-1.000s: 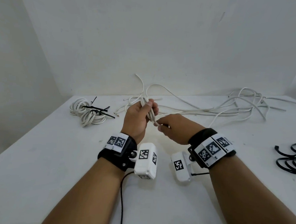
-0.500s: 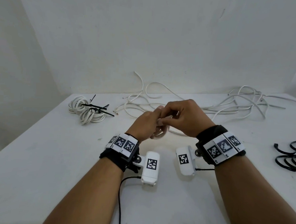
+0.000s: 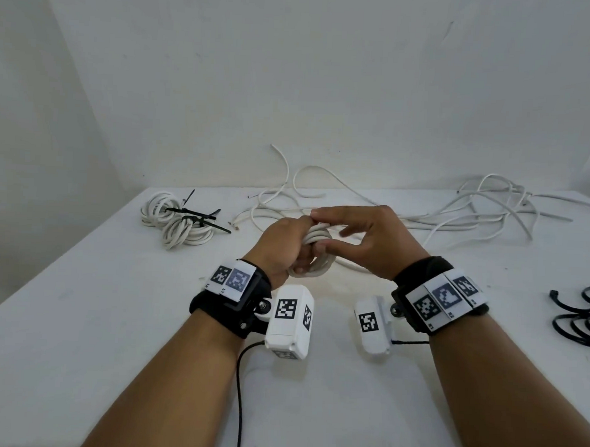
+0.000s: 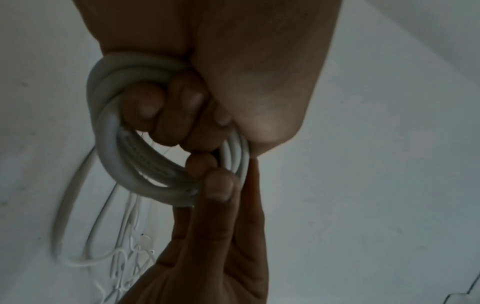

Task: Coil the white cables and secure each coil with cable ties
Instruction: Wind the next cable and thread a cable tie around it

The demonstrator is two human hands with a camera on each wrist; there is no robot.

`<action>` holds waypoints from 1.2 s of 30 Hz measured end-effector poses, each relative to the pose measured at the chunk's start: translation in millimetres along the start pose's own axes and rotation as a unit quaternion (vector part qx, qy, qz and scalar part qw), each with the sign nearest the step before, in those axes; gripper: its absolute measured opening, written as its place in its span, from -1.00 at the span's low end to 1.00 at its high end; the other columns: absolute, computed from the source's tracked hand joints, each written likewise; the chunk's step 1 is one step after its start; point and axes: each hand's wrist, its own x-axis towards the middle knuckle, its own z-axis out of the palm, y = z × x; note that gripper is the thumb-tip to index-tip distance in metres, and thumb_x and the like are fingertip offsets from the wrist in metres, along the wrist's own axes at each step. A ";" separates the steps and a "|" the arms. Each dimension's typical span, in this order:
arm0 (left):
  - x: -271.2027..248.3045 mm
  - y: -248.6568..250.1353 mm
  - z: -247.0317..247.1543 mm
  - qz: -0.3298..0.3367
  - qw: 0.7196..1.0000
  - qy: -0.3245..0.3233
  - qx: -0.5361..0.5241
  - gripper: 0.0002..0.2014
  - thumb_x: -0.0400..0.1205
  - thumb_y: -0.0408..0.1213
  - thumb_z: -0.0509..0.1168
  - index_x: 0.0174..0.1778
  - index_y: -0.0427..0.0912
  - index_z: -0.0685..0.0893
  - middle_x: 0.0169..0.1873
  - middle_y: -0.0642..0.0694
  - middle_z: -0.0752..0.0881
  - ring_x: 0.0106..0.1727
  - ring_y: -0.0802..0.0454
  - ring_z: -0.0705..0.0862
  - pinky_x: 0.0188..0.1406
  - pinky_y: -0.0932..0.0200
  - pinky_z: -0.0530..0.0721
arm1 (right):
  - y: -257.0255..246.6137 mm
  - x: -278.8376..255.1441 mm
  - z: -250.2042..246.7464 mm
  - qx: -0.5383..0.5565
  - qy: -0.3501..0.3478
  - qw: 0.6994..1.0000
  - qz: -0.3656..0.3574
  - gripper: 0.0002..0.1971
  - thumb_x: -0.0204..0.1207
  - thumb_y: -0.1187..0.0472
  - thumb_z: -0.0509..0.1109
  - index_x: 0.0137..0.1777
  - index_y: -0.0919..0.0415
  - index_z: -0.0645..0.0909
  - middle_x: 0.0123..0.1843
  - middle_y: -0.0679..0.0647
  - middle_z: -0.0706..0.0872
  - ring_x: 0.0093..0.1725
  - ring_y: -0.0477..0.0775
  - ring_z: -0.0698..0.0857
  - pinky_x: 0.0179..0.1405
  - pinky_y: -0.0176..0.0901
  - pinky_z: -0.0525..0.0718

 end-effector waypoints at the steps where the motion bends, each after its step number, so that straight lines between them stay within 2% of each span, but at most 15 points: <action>1: -0.1 0.1 -0.2 -0.007 1.000 -0.005 -0.018 -0.54 0.72 -0.24 0.06 -0.54 -0.22 0.49 -0.74 -0.07 0.32 -0.69 0.04 0.17 -0.54 0.18 0.11 | 0.8 0.4 2.6 0.013 -0.003 1.000 0.011 -0.59 0.39 0.16 0.66 0.27 0.06 0.76 0.18 -0.16 0.81 0.13 -0.26 0.77 0.10 -0.12 0.78; 3: 0.4 0.6 -0.6 -0.019 0.998 -0.015 -0.056 -0.56 0.71 -0.24 0.08 -0.51 -0.25 0.52 -0.75 -0.05 0.32 -0.70 0.04 0.21 -0.56 0.18 0.18 | 2.2 1.0 4.4 0.029 0.006 0.999 0.030 -0.60 0.39 0.18 0.66 0.24 0.09 0.78 0.08 -0.08 0.85 0.02 -0.24 0.81 0.14 -0.12 0.77; 6: 1.6 1.5 -2.2 -0.032 0.995 -0.037 -0.082 -0.57 0.71 -0.20 0.07 -0.46 -0.30 0.52 -0.78 -0.02 0.30 -0.72 0.07 0.26 -0.59 0.19 0.31 | 1.9 2.7 6.5 0.008 0.015 0.999 0.050 -0.67 0.44 0.13 0.62 0.21 -0.03 0.79 -0.07 -0.07 0.88 -0.07 -0.14 0.83 0.10 -0.06 0.76; 9: 5.8 -0.7 -0.4 -0.038 0.991 -0.035 -0.120 -0.52 0.73 -0.20 0.08 -0.49 -0.27 0.60 -0.75 -0.03 0.38 -0.69 0.07 0.35 -0.56 0.20 0.39 | 2.4 4.7 8.7 -0.024 0.034 0.998 0.050 -0.74 0.50 0.15 0.56 0.19 -0.01 0.80 -0.10 -0.01 0.88 -0.11 0.00 0.82 0.01 -0.03 0.74; 13: 12.7 -4.1 2.5 0.001 0.986 -0.022 -0.163 -0.57 0.77 -0.21 0.08 -0.32 -0.27 0.70 -0.60 -0.09 0.44 -0.53 0.00 0.48 -0.46 0.20 0.57 | 1.8 7.4 6.1 -0.066 0.081 0.994 0.029 -0.81 0.55 0.20 0.50 0.13 0.13 0.84 -0.08 0.08 0.88 -0.09 -0.03 0.82 -0.01 -0.28 0.70; 16: 15.2 -3.2 14.6 0.028 0.995 0.035 -0.092 -0.64 0.80 -0.15 0.06 -0.21 -0.24 0.60 -0.65 0.01 0.45 -0.64 0.11 0.38 -0.57 0.26 0.45 | 1.1 6.6 6.7 -0.082 0.096 0.992 0.029 -0.83 0.57 0.22 0.47 0.08 0.19 0.85 -0.14 0.10 0.88 -0.15 -0.02 0.81 -0.10 -0.43 0.63; 18: 17.5 -1.1 21.4 0.028 0.994 0.062 -0.087 -0.65 0.78 -0.08 0.11 -0.25 -0.18 0.56 -0.62 0.01 0.39 -0.67 0.15 0.27 -0.68 0.33 0.38 | 0.1 6.5 5.3 -0.079 0.105 0.990 0.050 -0.84 0.58 0.23 0.46 0.03 0.21 0.86 -0.22 0.11 0.87 -0.23 0.02 0.78 -0.11 -0.27 0.67; 21: 20.4 7.0 25.7 0.012 0.987 0.017 -0.158 -0.67 0.76 -0.04 0.14 -0.22 -0.16 0.56 -0.58 0.02 0.35 -0.65 0.20 0.25 -0.66 0.37 0.30 | 1.9 9.4 -3.6 -0.077 0.131 0.984 0.093 -0.80 0.61 0.19 0.43 -0.07 0.28 0.85 -0.36 0.18 0.80 -0.32 0.13 0.70 -0.05 -0.06 0.66; 23: 23.7 13.0 31.5 0.015 0.986 0.004 -0.166 -0.71 0.76 -0.10 0.14 -0.19 -0.17 0.57 -0.56 0.02 0.34 -0.64 0.20 0.24 -0.62 0.36 0.26 | 2.2 10.5 -10.7 -0.076 0.141 0.981 0.114 -0.77 0.62 0.18 0.41 -0.11 0.31 0.83 -0.41 0.22 0.75 -0.35 0.18 0.63 -0.12 -0.08 0.61; 25: 27.5 18.2 41.5 0.036 0.991 0.033 -0.124 -0.74 0.75 -0.23 0.15 -0.27 -0.17 0.49 -0.61 0.03 0.31 -0.67 0.19 0.22 -0.66 0.33 0.23 | 0.5 8.0 -16.7 -0.068 0.146 0.979 0.128 -0.76 0.62 0.19 0.40 -0.12 0.32 0.83 -0.44 0.25 0.71 -0.40 0.17 0.56 -0.22 -0.14 0.55; 27: 31.6 22.2 54.2 0.052 0.995 0.051 -0.067 -0.74 0.70 -0.33 0.14 -0.34 -0.15 0.38 -0.66 0.05 0.30 -0.71 0.18 0.22 -0.71 0.38 0.24 | -1.3 1.7 -25.3 -0.062 0.150 0.976 0.143 -0.78 0.61 0.18 0.41 -0.09 0.29 0.84 -0.40 0.19 0.76 -0.40 0.10 0.61 -0.20 -0.13 0.63; 30: 39.7 18.8 75.2 0.056 0.998 0.037 -0.016 -0.71 0.67 -0.39 0.14 -0.37 -0.14 0.29 -0.73 0.12 0.32 -0.74 0.20 0.23 -0.73 0.43 0.25 | 4.4 -12.9 -49.8 -0.065 0.110 0.974 0.188 -0.82 0.60 0.10 0.44 0.04 0.11 0.85 -0.18 0.00 0.86 -0.34 -0.15 0.72 -0.15 -0.24 0.72; 32: 44.3 11.1 91.3 0.049 0.998 0.021 -0.017 -0.69 0.67 -0.39 0.17 -0.39 -0.14 0.27 -0.75 0.12 0.31 -0.76 0.20 0.22 -0.73 0.43 0.24 | 12.8 -26.9 -73.2 -0.082 0.057 0.970 0.224 -0.80 0.60 0.03 0.43 0.01 0.10 0.83 -0.21 -0.03 0.86 -0.35 -0.21 0.76 -0.28 -0.34 0.65; 34: 47.2 4.2 107.4 0.039 0.999 0.000 -0.027 -0.66 0.67 -0.37 0.18 -0.40 -0.15 0.25 -0.76 0.12 0.28 -0.76 0.18 0.18 -0.73 0.43 0.22 | 23.8 -43.7 -100.6 -0.120 0.025 0.950 0.286 -0.72 0.60 -0.02 0.43 -0.10 0.20 0.80 -0.22 0.01 0.86 -0.34 -0.14 0.81 -0.39 -0.38 0.61; 36: 46.0 -0.6 122.6 0.028 0.999 -0.013 -0.036 -0.66 0.68 -0.36 0.20 -0.39 -0.14 0.26 -0.75 0.11 0.26 -0.75 0.17 0.15 -0.73 0.42 0.21 | 42.2 -66.0 -133.9 -0.211 0.008 0.907 0.365 -0.67 0.54 -0.04 0.47 -0.15 0.27 0.77 -0.16 0.10 0.85 -0.24 0.00 0.80 -0.26 -0.27 0.70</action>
